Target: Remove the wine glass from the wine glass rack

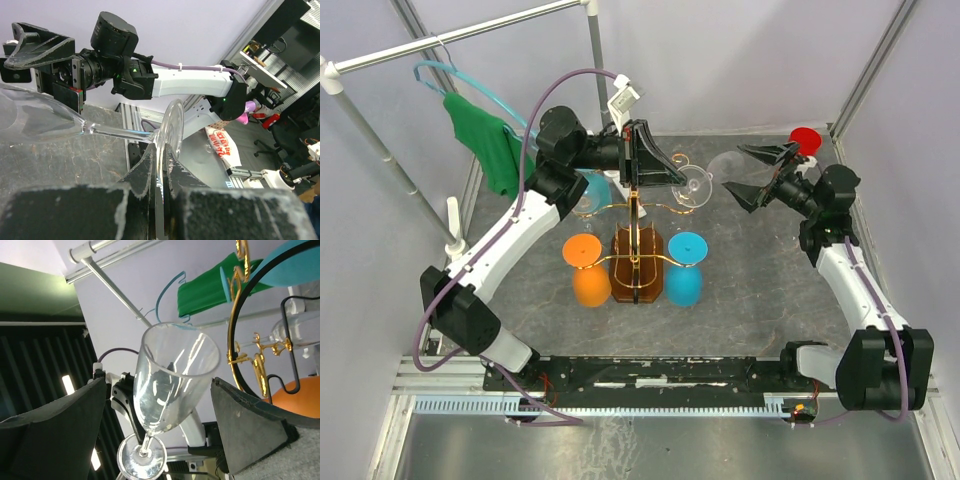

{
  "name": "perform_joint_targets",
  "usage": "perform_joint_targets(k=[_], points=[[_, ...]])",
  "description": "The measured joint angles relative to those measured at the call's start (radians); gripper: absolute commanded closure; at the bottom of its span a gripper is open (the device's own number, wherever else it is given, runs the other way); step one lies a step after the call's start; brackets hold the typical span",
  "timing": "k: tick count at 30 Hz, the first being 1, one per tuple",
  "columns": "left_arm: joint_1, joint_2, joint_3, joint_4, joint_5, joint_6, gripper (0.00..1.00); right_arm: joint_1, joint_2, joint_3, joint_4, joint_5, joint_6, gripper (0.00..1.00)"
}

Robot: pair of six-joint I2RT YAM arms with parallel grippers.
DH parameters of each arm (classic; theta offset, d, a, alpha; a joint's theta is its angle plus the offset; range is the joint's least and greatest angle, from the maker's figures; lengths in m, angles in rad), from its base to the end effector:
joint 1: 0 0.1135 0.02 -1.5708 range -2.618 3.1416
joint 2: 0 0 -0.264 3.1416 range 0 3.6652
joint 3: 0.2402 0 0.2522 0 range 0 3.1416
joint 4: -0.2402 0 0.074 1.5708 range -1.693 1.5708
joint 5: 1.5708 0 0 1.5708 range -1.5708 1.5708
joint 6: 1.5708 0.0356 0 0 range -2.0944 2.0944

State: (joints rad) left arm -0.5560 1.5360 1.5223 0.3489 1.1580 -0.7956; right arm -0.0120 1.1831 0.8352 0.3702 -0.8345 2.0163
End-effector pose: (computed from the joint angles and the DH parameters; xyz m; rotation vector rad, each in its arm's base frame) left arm 0.2715 -0.2071 0.4630 1.0047 1.3956 -1.7596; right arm 0.2691 0.0231 0.3330 1.1430 1.7123 2.0632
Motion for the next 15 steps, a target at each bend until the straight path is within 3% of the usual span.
perform_joint_targets(k=[15], points=[[-0.007, 0.005, -0.004, 0.054, 0.031, 0.000, 0.97, 0.051, 0.019, 0.014, 0.051, 0.020, 0.053, 0.29]])
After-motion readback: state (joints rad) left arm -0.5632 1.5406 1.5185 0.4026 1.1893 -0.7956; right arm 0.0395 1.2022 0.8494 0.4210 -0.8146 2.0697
